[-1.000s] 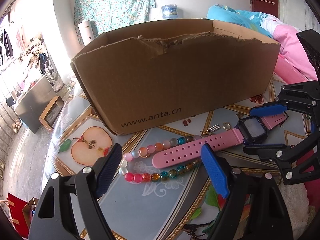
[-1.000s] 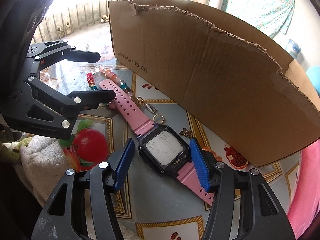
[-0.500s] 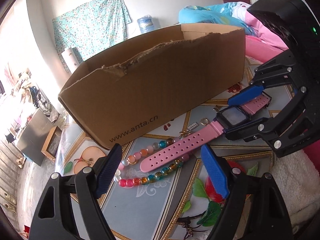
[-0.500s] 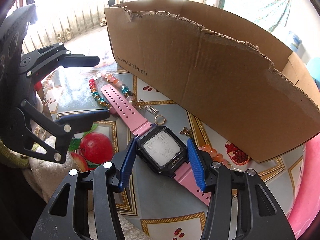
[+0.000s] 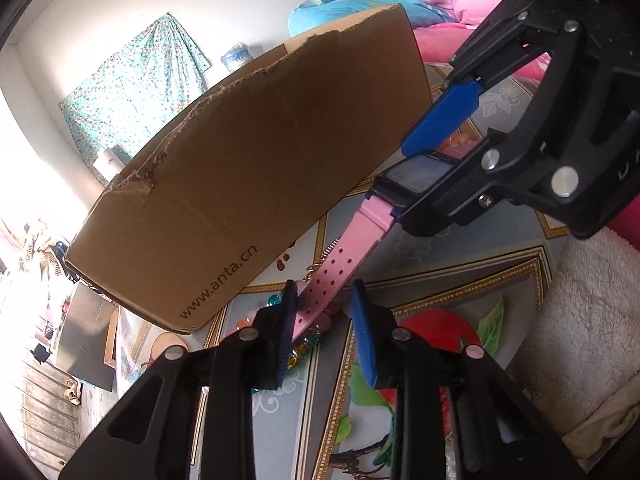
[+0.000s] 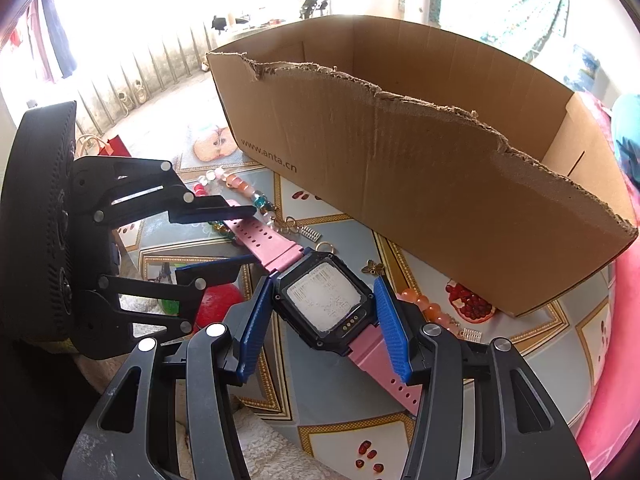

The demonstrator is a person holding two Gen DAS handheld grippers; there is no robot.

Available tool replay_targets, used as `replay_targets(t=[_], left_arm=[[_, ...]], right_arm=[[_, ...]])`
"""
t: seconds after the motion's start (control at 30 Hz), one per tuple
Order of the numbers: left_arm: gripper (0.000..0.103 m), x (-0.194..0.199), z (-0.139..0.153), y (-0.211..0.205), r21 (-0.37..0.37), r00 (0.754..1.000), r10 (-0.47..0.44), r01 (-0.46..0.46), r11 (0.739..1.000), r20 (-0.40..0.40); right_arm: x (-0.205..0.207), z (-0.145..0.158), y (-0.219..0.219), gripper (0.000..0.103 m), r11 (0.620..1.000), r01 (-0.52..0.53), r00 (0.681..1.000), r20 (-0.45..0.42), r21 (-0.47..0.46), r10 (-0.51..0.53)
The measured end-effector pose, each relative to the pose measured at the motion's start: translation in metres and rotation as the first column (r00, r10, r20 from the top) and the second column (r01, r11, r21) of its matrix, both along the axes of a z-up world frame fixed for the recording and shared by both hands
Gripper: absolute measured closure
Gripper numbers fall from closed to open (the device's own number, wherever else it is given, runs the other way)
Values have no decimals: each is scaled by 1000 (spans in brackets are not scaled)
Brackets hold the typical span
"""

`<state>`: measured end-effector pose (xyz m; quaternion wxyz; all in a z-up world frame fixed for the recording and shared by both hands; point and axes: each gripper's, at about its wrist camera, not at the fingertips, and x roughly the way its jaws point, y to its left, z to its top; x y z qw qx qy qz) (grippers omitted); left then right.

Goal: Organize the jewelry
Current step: 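Lower the right gripper onto the pink-strapped watch and close on its face, then lift the watch with the right gripper while the left gripper hovers nearby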

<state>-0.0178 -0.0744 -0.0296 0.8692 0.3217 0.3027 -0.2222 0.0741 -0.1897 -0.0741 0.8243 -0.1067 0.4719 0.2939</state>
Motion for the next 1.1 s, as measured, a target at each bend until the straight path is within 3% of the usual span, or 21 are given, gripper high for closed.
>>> replay_targets(t=[0.23,0.4,0.6,0.87,1.1], left_arm=[[91,-4,13,9,-8,999,10,-10,1000,41],[91,-18,19,9,44,998,7,-10,999,67],[91,-29,22,8,77,1000,26,-26,997,7],[92,-16,15,18,32,990,69,-65,997,-123],[92,-15,7,17,17,984,46,-44,999,-172]], right_arm=[[-15,10,-3,55,1000,26,1000,7,18,-26],[-24,7,2,55,999,30,999,15,26,-30],[-37,-2,9,55,1000,17,1000,18,3,-17],[-51,-11,16,53,999,21,999,51,-31,-19],[-63,-12,6,52,997,45,997,65,-60,-41]])
